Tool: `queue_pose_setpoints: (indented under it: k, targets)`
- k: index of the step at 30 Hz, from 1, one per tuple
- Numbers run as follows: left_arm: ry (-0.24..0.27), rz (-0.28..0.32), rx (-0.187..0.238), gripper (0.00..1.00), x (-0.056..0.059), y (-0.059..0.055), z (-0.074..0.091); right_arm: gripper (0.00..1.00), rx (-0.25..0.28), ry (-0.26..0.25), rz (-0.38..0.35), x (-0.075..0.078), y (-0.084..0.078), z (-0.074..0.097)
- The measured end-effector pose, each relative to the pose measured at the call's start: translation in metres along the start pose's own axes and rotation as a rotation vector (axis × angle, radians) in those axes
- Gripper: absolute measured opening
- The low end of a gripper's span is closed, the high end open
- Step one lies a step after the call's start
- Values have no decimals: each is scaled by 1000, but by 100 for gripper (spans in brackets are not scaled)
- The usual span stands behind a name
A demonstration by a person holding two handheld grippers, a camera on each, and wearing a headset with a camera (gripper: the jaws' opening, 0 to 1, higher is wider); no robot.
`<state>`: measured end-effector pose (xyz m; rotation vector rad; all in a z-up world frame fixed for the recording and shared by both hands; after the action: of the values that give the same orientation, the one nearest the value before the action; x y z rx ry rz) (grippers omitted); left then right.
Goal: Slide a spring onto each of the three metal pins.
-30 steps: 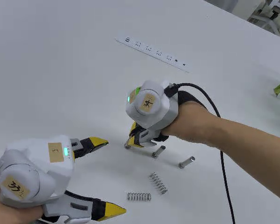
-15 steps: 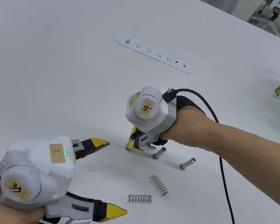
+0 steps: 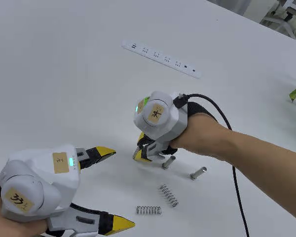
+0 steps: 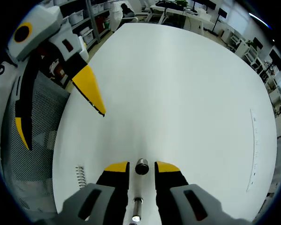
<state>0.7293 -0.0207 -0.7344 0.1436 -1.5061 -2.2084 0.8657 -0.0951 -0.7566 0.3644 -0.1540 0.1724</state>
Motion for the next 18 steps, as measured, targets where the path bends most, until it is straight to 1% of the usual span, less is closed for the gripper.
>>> queue_pose_setpoints:
  k: [3,10,13,15,18]
  targets:
    - [-1,-5,-6,83,1,1,1,23,6,-6,-8,0,-2,2]
    - [-5,-19,-17,83,4,5,2,28,37,-34,-32,1,-6,15]
    - [-10,-27,-24,83,5,8,2,30,62,-47,-50,0,-6,27]
    - [-12,-32,-28,83,5,9,2,31,75,-54,-59,0,-7,32]
    - [-16,-42,-36,83,6,11,2,33,117,-73,-91,-3,-7,45]
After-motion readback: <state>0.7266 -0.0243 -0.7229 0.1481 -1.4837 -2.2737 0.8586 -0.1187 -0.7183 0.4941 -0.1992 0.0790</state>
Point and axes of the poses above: the centre of the closed fingertips' face, and the gripper's own axes: z roughly backward along the fingers, x roughly to its right, y roughly out of its top, the point moved 8 cm from there along z, roughly backward along the fingers, and after that the axes turned 11 degrees about -y, right-handed, at the moved point
